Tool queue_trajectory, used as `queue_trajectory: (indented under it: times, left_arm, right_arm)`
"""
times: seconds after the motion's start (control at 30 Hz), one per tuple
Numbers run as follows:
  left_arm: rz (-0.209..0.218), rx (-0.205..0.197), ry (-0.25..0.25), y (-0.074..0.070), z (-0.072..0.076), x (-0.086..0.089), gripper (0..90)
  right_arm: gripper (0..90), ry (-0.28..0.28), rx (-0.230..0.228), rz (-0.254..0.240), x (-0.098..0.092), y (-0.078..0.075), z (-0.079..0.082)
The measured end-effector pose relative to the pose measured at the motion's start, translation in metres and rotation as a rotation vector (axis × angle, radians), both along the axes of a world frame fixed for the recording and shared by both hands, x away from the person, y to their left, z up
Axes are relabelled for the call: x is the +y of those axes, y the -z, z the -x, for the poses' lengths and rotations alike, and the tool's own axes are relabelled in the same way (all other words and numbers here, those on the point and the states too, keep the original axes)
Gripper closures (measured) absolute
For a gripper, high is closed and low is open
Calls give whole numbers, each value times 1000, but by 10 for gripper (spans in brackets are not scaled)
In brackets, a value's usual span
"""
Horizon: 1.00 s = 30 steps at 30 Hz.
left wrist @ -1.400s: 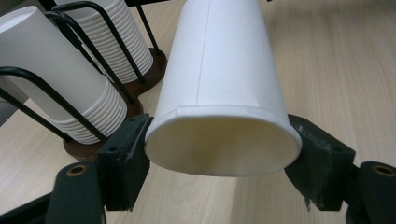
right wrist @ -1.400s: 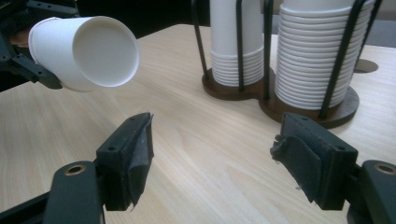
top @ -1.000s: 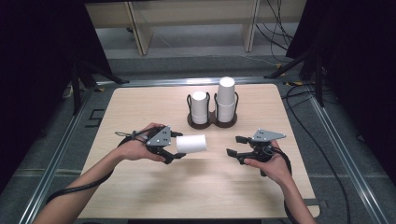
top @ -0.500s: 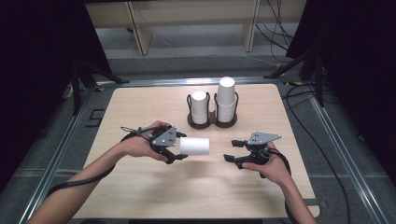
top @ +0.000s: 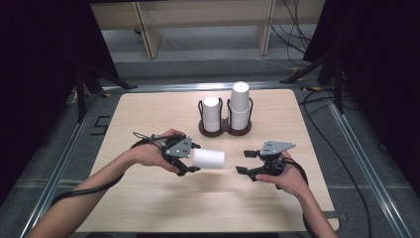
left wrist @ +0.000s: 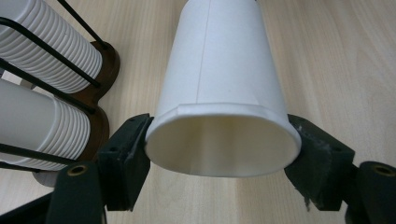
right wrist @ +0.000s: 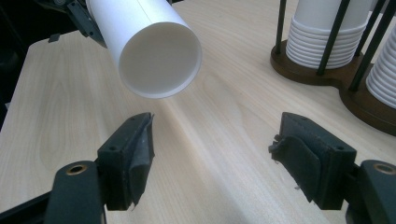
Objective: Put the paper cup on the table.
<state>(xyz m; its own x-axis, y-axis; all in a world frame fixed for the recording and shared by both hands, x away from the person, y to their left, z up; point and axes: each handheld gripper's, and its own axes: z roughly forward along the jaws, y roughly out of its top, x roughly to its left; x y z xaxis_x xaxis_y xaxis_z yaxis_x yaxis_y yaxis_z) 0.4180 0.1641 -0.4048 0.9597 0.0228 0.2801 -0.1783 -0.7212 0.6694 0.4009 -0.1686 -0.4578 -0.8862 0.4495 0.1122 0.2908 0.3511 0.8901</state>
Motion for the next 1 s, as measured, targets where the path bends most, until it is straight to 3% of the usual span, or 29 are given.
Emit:
queue_trajectory:
  times: [0.03, 0.1, 0.17, 0.47, 0.5, 0.6, 0.67, 0.7, 0.83, 0.87, 0.93, 0.97, 1.0]
  left_arm:
    - [-13, -2, 4, -1, -1, 0, 274]
    - [-32, 1, 11, -1, -2, -1, 274]
    - [-53, -8, 10, -2, -2, -1, 274]
    - [-90, 9, 9, -2, -1, -3, 274]
    - [-94, 10, 7, -2, -1, -3, 274]
    - [-115, 10, 11, -3, -1, -3, 274]
    - [-126, 11, 11, -3, -1, -4, 274]
    - [-132, 10, 11, -3, -1, -5, 274]
    - [-167, -1, 20, -6, -1, -8, 274]
    - [-173, -2, 22, -7, -1, -8, 274]
    - [-194, -3, 27, -9, -1, -10, 274]
    - [-182, 2, 20, -8, -1, -11, 274]
    - [-203, -5, 30, -10, -1, -12, 274]
  right_arm:
    - [280, 4, 20, 1, 0, 0, 1]
    - [280, -5, -4, 10, 0, 0, 0]
    - [280, -4, 8, 10, 1, 0, 1]
    - [280, -20, -10, 30, 5, -3, 0]
    - [280, -12, 13, 34, 6, -4, 1]
    - [280, -26, -13, 46, 7, -5, -1]
    - [280, -27, -2, 51, 9, -7, 0]
    - [280, -30, -22, 55, 9, -8, -1]
    - [280, -41, -30, 74, 14, -11, -2]
    - [280, -35, -13, 78, 15, -12, -1]
    - [281, -47, -34, 85, 16, -14, -2]
    - [280, -46, -34, 81, 18, -15, -2]
    - [281, -48, -41, 90, 18, -15, -2]
